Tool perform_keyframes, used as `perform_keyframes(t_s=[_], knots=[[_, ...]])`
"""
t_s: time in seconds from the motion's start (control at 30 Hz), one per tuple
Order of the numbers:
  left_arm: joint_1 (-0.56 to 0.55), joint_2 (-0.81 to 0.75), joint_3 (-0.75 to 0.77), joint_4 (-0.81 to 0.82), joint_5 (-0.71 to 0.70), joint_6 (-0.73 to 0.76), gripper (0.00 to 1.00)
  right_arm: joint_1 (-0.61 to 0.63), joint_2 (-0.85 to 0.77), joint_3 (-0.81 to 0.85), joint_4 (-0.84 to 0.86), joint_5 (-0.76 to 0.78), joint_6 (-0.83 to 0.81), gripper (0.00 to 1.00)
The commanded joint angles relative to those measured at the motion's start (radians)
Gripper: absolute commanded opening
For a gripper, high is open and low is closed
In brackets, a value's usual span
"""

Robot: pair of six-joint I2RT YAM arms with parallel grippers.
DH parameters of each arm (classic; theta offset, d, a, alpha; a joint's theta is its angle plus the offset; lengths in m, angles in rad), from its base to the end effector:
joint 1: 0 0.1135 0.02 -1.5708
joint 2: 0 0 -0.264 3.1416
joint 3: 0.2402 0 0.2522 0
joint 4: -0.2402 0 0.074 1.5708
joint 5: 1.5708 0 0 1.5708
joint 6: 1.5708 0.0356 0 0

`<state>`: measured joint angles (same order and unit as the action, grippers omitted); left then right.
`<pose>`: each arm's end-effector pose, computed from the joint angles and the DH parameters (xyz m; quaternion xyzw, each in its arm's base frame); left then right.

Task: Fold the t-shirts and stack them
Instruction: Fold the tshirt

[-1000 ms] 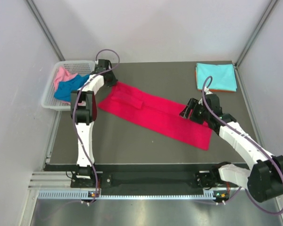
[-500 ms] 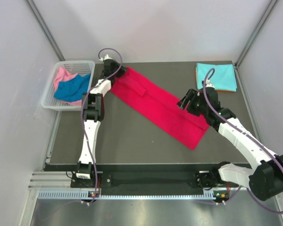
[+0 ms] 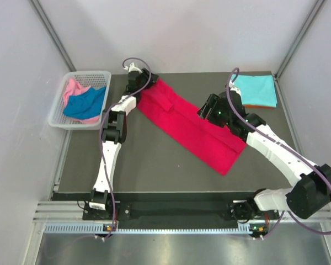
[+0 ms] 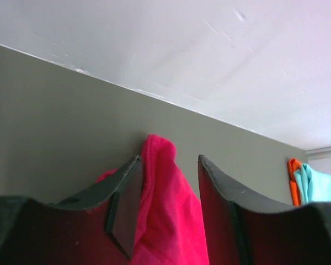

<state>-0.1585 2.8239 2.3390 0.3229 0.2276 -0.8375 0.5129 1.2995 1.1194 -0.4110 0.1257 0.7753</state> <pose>0.6137 -0.1062 0.1173 -0.1828 0.7383 -0.3833 0.5239 0.2564 0.1393 0.3221 0.1445 0.8692 0.2376 0.4088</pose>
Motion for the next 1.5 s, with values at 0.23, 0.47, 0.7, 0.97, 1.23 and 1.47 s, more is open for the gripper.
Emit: perform_keyframes(t_s=[0.23, 0.47, 0.7, 0.97, 1.23, 1.47], knots=[[0.059, -0.404, -0.182, -0.218, -0.073, 0.139, 0.48, 0.098, -0.184, -0.081, -0.11, 0.118, 0.048, 0.64], [-0.005, -0.742, -0.61, -0.429, 0.01, 0.052, 0.4, 0.067, -0.345, -0.093, -0.322, 0.224, -0.04, 0.66], [-0.288, -1.121, -1.174, -0.453, -0.134, -0.14, 0.33, -0.077, -0.447, -0.101, -0.397, 0.14, -0.14, 0.67], [-0.752, -1.291, -1.504, -0.242, -0.329, -0.503, 0.31, -0.102, -0.523, -0.055, -0.514, 0.172, -0.082, 0.67], [-0.928, -1.137, -1.443, -0.121, -0.413, -0.673, 0.32, -0.105, -0.603, -0.066, -0.555, 0.212, -0.05, 0.67], [-0.981, -0.982, -1.434, 0.033, -0.407, -0.782, 0.35, -0.105, -0.684, -0.063, -0.597, 0.265, -0.041, 0.67]])
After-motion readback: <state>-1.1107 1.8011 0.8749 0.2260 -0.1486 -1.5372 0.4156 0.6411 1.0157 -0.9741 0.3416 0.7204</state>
